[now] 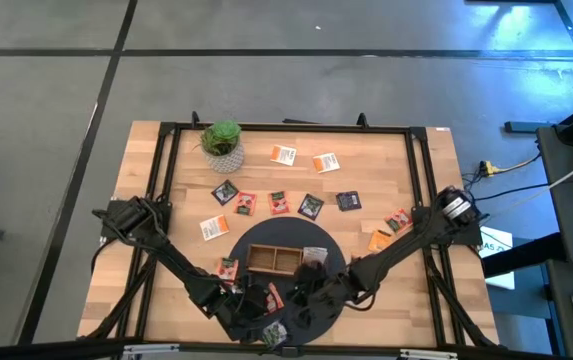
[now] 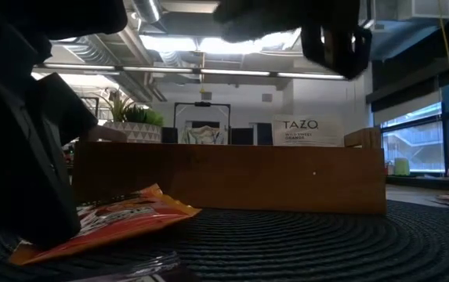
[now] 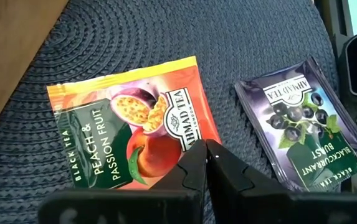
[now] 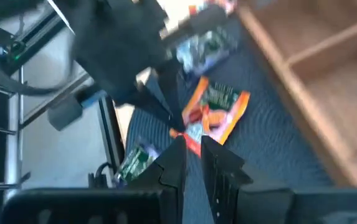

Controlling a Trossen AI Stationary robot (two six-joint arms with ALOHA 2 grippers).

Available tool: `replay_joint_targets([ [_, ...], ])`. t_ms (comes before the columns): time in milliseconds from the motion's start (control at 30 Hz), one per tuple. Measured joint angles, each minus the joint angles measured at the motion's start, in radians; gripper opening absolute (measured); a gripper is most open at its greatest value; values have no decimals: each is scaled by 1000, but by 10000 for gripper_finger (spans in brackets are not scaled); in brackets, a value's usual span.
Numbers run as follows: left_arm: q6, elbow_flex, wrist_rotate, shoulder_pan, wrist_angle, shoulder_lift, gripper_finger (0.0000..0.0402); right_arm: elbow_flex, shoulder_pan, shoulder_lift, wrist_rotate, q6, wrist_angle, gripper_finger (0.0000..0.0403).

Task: Pick & Place Tea
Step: Put the orange tea bag into the left slot of the wooden organizer

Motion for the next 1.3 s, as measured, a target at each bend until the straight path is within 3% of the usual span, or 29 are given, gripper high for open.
replay_joint_targets([
  [167,44,0,3,0,0,0,7,0,-8,47,-45,201,5,53],
  [533,83,0,5,0,-2,0,6,0,-10,61,-54,150,66,56],
  [967,171,0,19,0,-4,0,7,0,-13,61,3,271,117,168],
  [1300,284,0,21,0,-5,0,12,0,-13,64,-1,284,126,168],
])
